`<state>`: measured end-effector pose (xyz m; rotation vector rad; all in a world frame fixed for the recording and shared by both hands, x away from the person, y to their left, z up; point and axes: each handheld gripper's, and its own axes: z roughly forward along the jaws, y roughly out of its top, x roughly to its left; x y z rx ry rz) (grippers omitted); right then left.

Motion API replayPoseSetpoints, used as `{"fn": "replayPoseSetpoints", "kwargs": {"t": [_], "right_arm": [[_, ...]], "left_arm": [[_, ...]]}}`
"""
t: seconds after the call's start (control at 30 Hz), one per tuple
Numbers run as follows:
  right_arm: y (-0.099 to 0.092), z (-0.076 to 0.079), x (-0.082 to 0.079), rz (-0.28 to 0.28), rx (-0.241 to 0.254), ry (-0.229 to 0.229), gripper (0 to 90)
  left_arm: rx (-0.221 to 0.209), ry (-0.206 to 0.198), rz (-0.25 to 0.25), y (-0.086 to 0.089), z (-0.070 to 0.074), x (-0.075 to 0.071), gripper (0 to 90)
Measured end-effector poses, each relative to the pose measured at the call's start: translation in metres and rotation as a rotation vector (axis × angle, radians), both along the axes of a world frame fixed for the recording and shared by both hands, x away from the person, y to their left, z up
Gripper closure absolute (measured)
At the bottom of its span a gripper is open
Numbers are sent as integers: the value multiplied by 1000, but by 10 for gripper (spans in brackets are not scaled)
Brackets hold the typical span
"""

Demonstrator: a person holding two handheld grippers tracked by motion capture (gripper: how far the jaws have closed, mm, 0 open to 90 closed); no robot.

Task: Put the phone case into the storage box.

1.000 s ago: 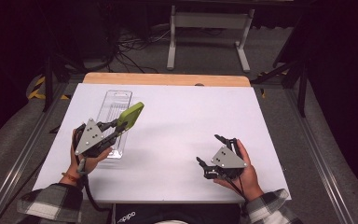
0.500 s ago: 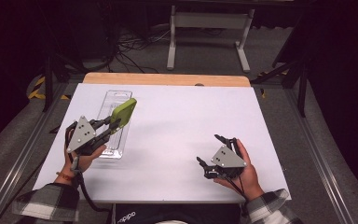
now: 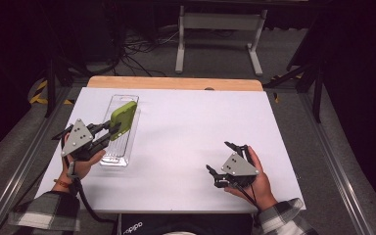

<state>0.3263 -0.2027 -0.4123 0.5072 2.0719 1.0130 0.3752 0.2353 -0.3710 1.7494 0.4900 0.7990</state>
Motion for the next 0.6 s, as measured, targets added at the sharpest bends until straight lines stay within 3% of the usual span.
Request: {"fn": "replayPoseSetpoints", "kwargs": {"t": [0.33,0.53,0.6], "right_arm": [[0,0,2,2,8,5,103],[0,1,1,1,12,5,104],[-1,0,4,2,15,11,104]], "left_arm": [[-24,45,4,14,-6,13,780],[-48,76,-7,22,-9,32,779],[-55,100,-9,25,-12,45,780]]}}
